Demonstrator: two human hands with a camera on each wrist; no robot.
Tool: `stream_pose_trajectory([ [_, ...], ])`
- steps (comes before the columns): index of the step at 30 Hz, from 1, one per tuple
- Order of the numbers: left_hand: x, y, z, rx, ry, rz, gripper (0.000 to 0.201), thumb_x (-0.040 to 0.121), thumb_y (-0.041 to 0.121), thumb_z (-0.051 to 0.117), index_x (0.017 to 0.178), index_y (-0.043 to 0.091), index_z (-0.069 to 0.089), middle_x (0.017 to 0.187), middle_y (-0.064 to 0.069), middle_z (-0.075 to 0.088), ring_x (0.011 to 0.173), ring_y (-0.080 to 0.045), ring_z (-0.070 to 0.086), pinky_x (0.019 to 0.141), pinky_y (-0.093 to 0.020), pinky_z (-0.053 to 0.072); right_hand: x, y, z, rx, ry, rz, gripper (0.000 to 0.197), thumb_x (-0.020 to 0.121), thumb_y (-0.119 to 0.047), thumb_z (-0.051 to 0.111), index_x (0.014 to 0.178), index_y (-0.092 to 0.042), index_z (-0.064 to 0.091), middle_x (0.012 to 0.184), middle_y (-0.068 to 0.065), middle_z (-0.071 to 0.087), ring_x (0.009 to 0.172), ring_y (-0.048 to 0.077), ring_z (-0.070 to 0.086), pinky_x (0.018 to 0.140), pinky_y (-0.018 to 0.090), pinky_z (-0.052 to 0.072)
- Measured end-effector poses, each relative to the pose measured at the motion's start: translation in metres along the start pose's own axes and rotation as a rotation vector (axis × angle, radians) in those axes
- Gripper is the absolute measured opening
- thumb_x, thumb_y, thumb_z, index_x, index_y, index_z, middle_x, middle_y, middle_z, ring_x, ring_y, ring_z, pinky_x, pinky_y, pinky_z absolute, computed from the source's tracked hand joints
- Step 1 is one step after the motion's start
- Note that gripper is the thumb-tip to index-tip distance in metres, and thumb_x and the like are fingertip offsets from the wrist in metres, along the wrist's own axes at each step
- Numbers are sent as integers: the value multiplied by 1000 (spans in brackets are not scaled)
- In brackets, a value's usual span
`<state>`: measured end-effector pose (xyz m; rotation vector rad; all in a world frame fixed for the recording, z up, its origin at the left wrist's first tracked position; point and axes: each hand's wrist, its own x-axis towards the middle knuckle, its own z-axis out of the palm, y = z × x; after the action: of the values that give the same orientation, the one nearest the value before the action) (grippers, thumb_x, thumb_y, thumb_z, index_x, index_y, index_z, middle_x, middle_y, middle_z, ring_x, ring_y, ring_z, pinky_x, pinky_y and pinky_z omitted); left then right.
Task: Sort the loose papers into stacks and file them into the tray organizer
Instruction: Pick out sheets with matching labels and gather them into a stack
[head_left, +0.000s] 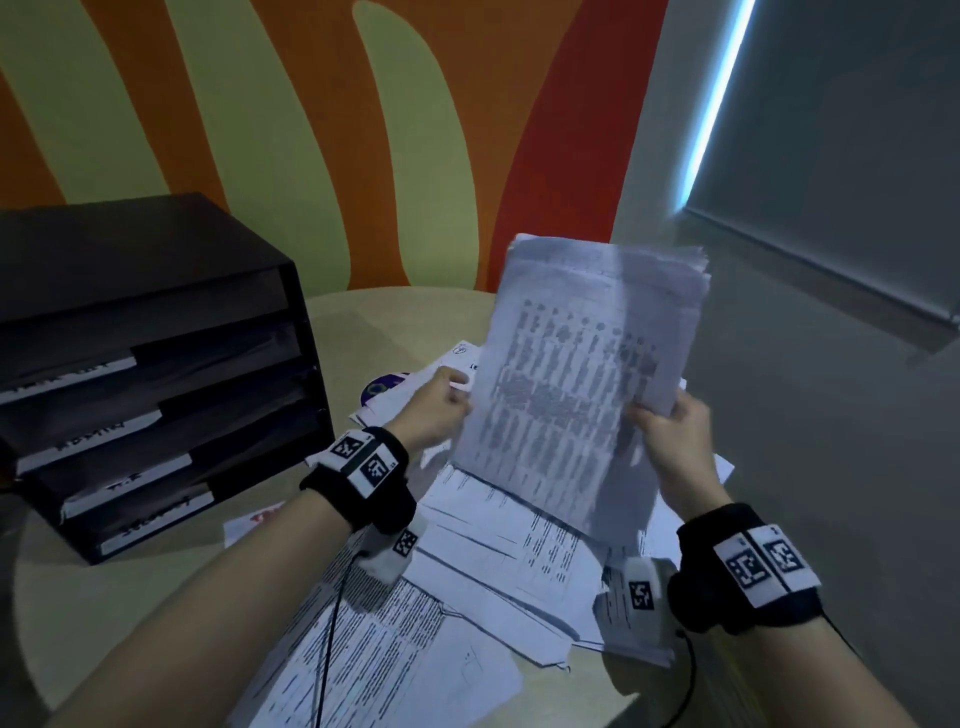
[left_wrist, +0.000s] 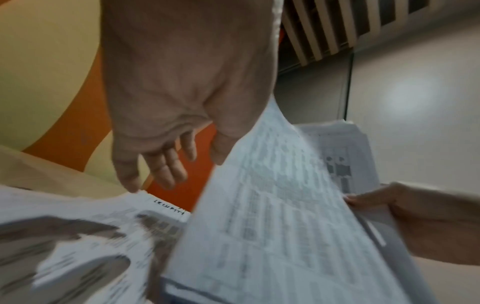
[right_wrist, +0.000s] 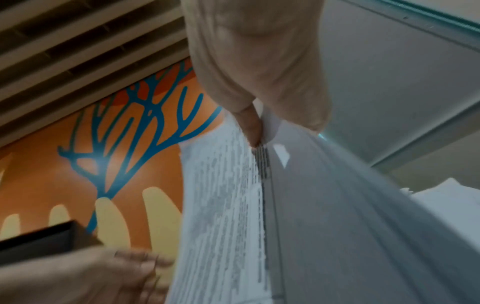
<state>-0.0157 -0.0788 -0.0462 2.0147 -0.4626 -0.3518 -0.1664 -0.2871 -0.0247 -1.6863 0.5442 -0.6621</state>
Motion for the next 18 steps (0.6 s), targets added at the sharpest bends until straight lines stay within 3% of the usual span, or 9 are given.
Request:
stream_pose_trajectory([
  [1, 4, -6, -4, 16, 33, -35, 39, 97, 15, 54, 133, 7, 40, 97, -3, 55, 87, -18, 55, 72, -34, 48, 2, 2, -6, -3, 28, 20, 7, 79, 11, 54, 77, 6, 49, 76, 9, 45, 71, 19, 40, 59, 30, 30],
  [3, 12, -19, -12, 132, 77, -105, 53, 94, 21, 63, 137, 6, 37, 121, -11, 54, 110, -25, 55, 89, -34, 46, 7, 10, -21, 5, 86, 73, 17, 77, 12, 54, 89, 22, 48, 80, 11, 47, 71, 20, 42, 62, 30, 32],
  [5, 15, -29, -17, 244, 72, -153, 69, 90, 24, 68, 143, 3, 31, 142, -17, 44, 130, -29, 45, 103, -35, 40, 9, 17, -37, 13, 129, 136, 18, 78, 13, 56, 96, 17, 57, 85, 12, 59, 72, 21, 54, 64, 29, 40],
  [8, 18, -38, -18, 347, 55, -205, 84, 86, 26, 73, 147, -1, 22, 145, -17, 42, 132, -30, 43, 97, -32, 39, 5, 28, -54, 16, 117, 233, 22, 85, 12, 57, 101, -3, 61, 96, 12, 64, 84, 27, 61, 78, 36, 48],
  [11, 24, -45, -15, 477, -12, -285, 93, 80, 32, 78, 144, -2, 21, 129, -16, 50, 118, -30, 50, 86, -34, 45, 3, 45, -62, 7, 101, 297, 23, 88, 10, 57, 106, -6, 59, 105, 13, 63, 94, 31, 60, 92, 43, 48],
  [15, 31, -46, -8, 683, 11, -312, 88, 74, 36, 82, 137, 1, 33, 140, -18, 37, 130, -34, 38, 101, -44, 44, 3, 60, -68, -1, 92, 329, 23, 89, 7, 60, 105, -10, 61, 100, 8, 64, 93, 29, 61, 89, 41, 47],
  [18, 34, -45, -4, 702, 78, -274, 74, 75, 28, 81, 130, 0, 39, 144, -23, 28, 128, -37, 41, 99, -44, 45, 4, 64, -69, -1, 96, 345, 24, 89, 6, 60, 106, -11, 61, 96, 5, 64, 92, 28, 61, 88, 41, 47],
])
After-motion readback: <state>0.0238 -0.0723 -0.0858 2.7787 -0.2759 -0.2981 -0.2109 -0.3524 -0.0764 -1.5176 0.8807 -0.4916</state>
